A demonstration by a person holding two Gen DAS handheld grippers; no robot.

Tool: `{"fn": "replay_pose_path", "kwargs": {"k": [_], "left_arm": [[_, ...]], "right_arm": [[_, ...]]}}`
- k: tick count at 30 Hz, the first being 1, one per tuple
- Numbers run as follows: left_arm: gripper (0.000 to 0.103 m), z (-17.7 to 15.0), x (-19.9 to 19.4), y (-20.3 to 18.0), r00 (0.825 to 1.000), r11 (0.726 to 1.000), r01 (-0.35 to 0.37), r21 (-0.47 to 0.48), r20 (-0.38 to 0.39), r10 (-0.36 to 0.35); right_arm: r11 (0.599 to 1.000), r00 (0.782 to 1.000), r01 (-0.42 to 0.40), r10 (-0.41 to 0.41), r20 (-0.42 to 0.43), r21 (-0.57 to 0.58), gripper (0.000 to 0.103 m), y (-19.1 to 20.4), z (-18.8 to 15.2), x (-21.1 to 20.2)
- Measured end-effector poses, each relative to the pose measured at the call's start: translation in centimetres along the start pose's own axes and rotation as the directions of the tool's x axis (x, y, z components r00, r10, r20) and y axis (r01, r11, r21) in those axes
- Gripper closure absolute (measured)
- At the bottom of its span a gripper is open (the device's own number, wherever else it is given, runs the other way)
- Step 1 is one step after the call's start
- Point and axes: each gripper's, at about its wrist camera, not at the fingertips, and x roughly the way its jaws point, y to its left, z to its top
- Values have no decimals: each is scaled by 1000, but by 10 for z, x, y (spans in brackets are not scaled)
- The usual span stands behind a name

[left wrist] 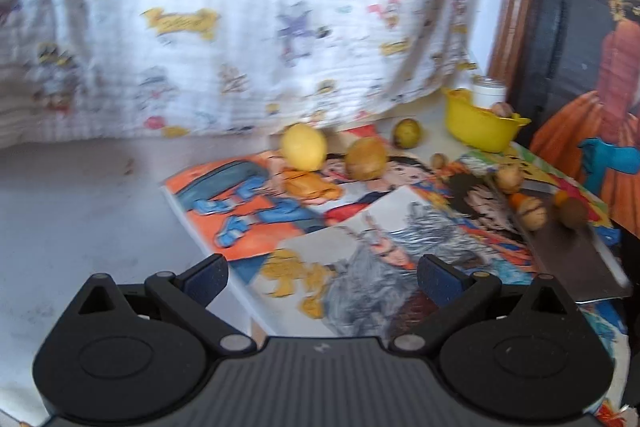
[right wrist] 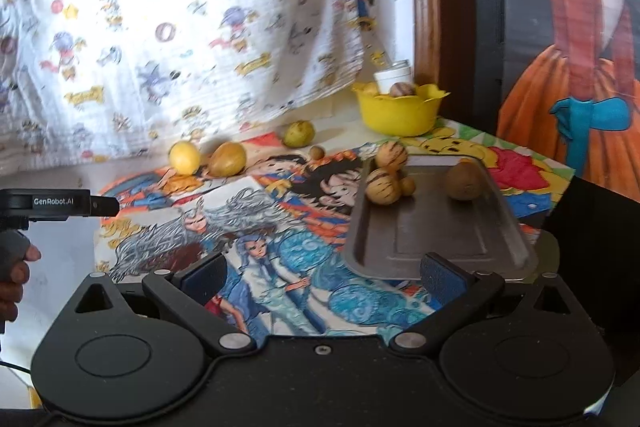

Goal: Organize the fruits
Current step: 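Lift both tools off the tray and move back toward the loose fruits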

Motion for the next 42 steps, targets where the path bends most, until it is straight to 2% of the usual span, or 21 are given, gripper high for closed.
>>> {"fn": "replay_pose_path", "kwargs": {"k": [7,14,18,23,29,33,36,39,42], "left_arm": [[0,-3,15,26,999,999,-38,-24,-11,37],[0,-2,30,39,998,997,-67,-41,-22,66],[0,5,38,43,996,996,-84,-18,-17,84],[0,24,45,46,996,996,-86,33,32,85],[0,50,52,46,992,991,-84,100,105,74],[0,68,56,40,993,988,-47,147,118,30],[0,88,58,29,992,978,17,208,121,-43],[0,113,63,9,983,955,91,281,126,-131],[0,138,75,-18,968,917,138,376,144,-205]], "right_arm": [[999,998,-52,51,-32,-6,1,6,-1,23],[998,995,-64,64,-82,2,1,7,-1,47],[996,992,-78,75,-104,-30,1,11,4,56],[985,989,-130,121,-81,-115,1,17,27,62],[957,982,-189,188,-29,-218,1,22,71,72],[966,984,-177,179,-10,-188,1,15,107,89],[966,986,-161,166,8,-203,1,8,134,104],[951,983,-163,179,36,-263,1,0,156,120],[919,979,-169,197,44,-355,1,-8,167,142]]}}
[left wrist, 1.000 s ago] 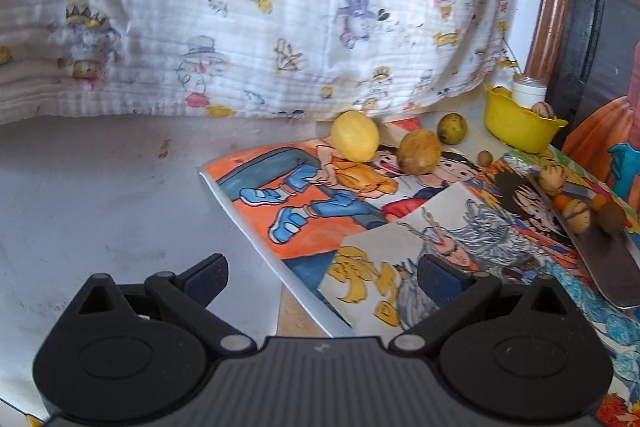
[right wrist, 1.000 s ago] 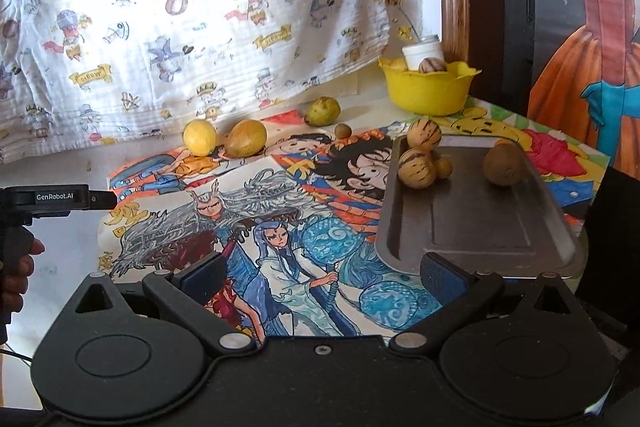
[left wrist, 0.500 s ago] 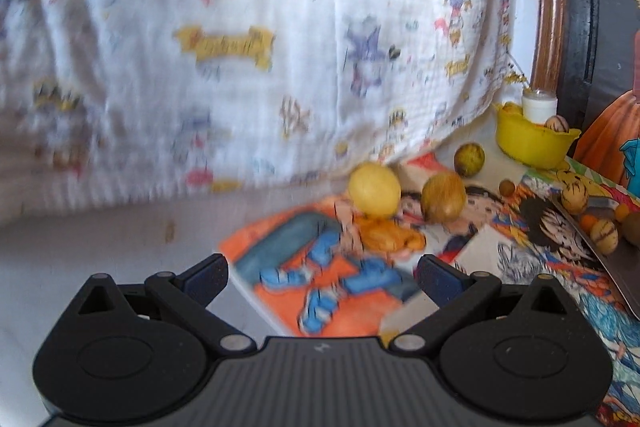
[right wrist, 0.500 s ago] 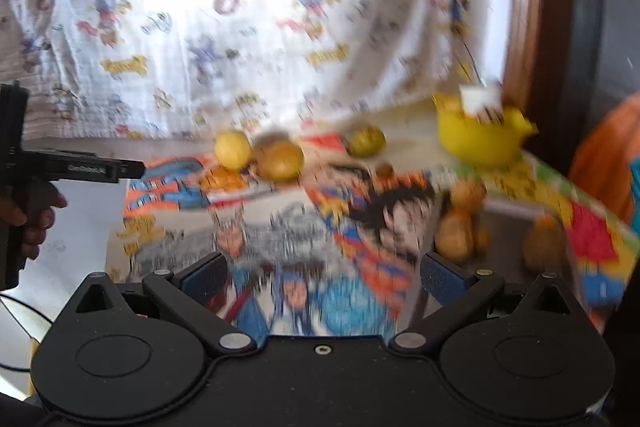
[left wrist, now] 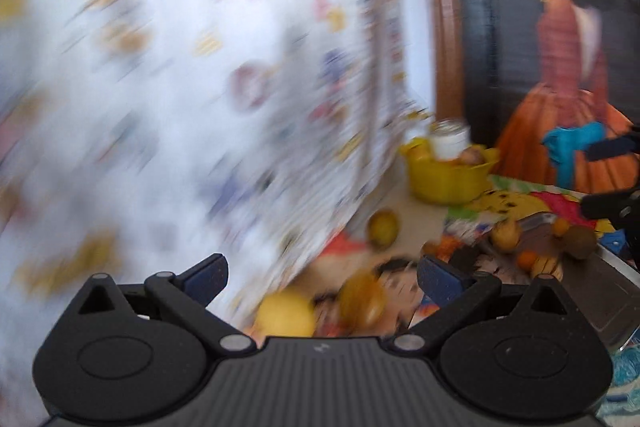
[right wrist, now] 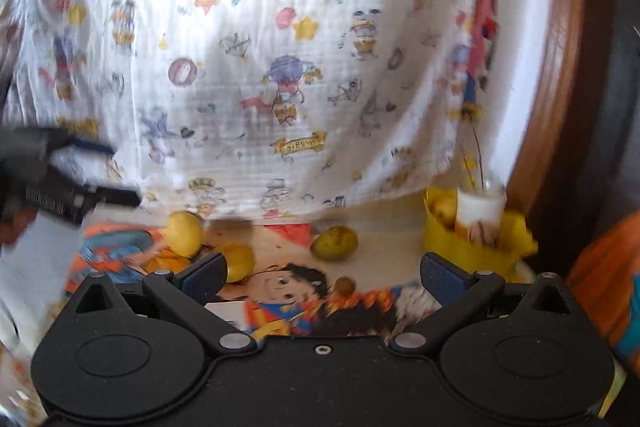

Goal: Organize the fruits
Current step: 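Grasp a green-yellow pear with the left tool while the right tool grasps another small brown fruit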

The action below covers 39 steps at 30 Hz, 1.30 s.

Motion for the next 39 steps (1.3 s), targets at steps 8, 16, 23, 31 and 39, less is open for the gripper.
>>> {"fn": "replay_pose_path", "kwargs": {"k": [8,16,23,31,39], "left_arm": [[0,51,91,-45,990,987,136,83,-52,-132],[0,45,185,-70,980,986,134,99,-161,-117],[1,38,228,-71,977,990,121,77,-185,-105],[5,32,256,-65,970,990,138,19,-204,-131],[18,25,279,-61,962,991,136,10,-241,-130]], "right_arm": [[999,996,-11,6,-89,-50,1,-19,-32,47],[1000,990,7,-8,-138,-5,1,-30,-56,74],[1000,984,-13,13,-175,0,7,-32,-53,101],[999,967,-54,53,-248,2,22,-36,-39,147],[998,957,-48,55,-285,32,32,-37,-33,182]]}}
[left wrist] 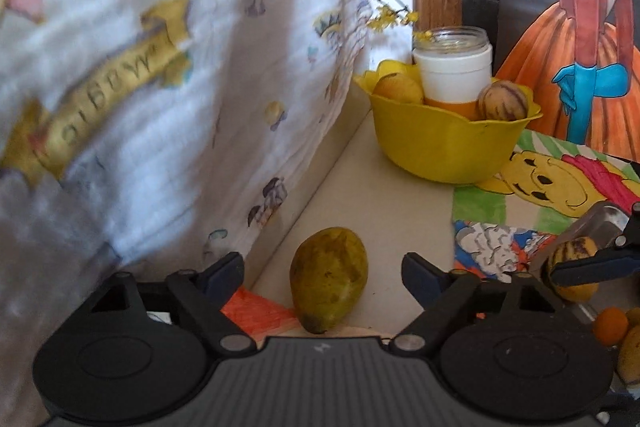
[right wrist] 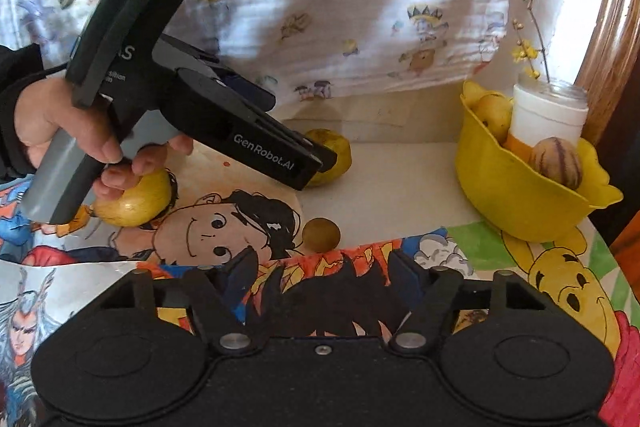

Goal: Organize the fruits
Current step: 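Grasp a green-yellow pear with the left tool while the right tool grasps another small brown fruit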

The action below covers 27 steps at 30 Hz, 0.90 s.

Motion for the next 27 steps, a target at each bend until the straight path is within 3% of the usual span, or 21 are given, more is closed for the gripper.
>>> {"fn": "replay_pose_path", "kwargs": {"k": [4,9,19,27], "left_arm": [[22,3,5,8,1000,999,24,-49,-12,-24],[25,7,15,9,997,999,16,-49,-70,-19],[32,11,25,14,993,997,25,-76,-113,-34],[37,12,29,15,991,996,42,-82,-126,-52]], "right_arm": [[1000,999,-3,3,-32,18,37,0,5,17],[999,999,-1,3,-54,38,41,1,9,35],[997,997,8,-2,-76,71,54,3,10,57],[994,997,-1,9,-77,106,59,0,13,65]]}}
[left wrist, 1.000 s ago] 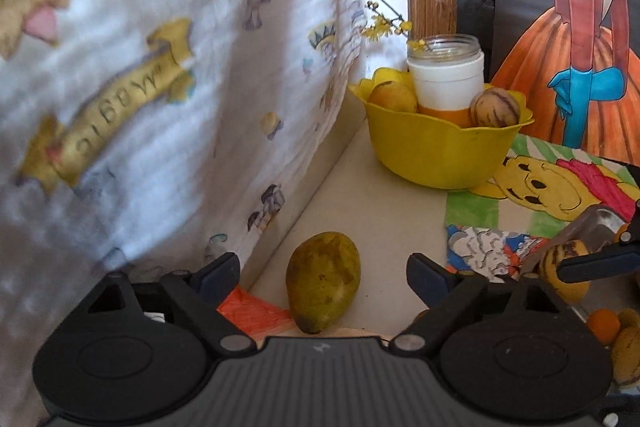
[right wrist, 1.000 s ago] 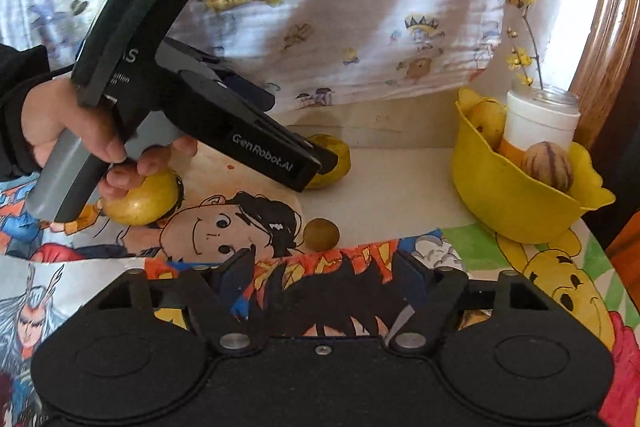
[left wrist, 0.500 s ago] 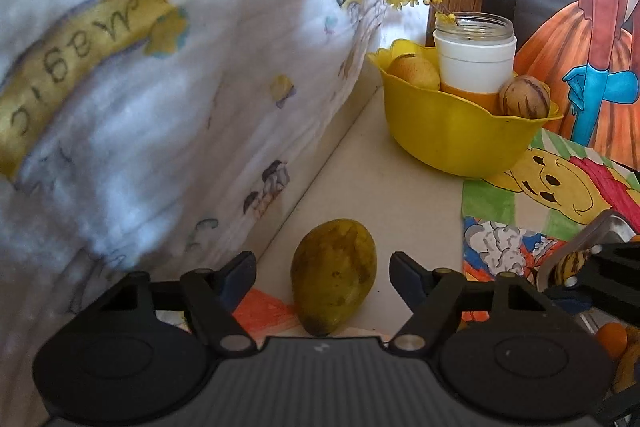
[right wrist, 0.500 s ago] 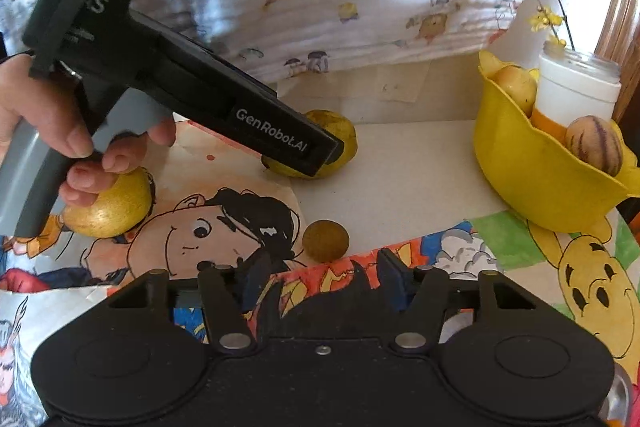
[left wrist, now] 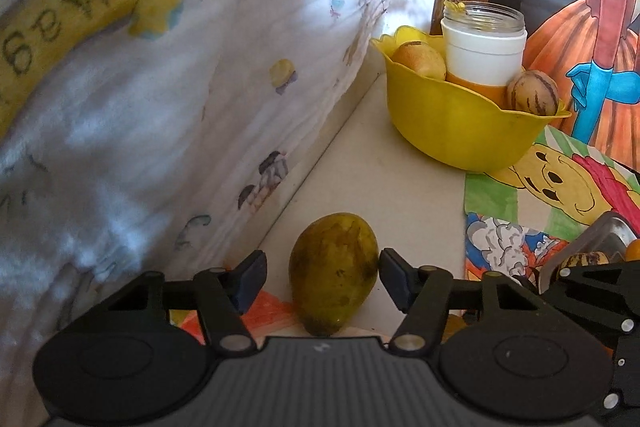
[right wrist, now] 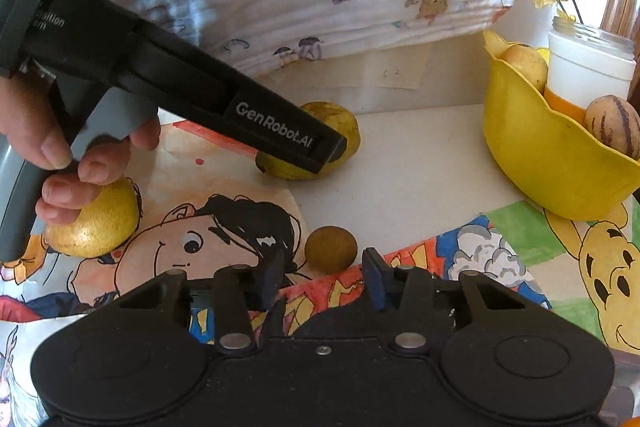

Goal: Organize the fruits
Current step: 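Grasp a green-yellow pear with the left tool while the right tool grasps another small brown fruit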

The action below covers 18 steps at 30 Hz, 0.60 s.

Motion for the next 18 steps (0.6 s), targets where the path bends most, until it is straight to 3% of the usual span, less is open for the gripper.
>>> {"fn": "replay_pose_path", "kwargs": {"k": [7,10,18], "left_arm": [[49,-1,1,0,1000,1000,29,-12,-1,-29],[49,-2,0,-2,1000,1000,27,-2,2,-27],[50,-5,-4,-4,1000,1000,21,-9,8,-21]], "right_arm": [[1000,1000,-3,2,16,26,67,-2,-1,1],[999,1000,-1,0,20,42,72,-5,-3,0],[998,999,-11,8,37,66,72,-9,-5,-8]]}}
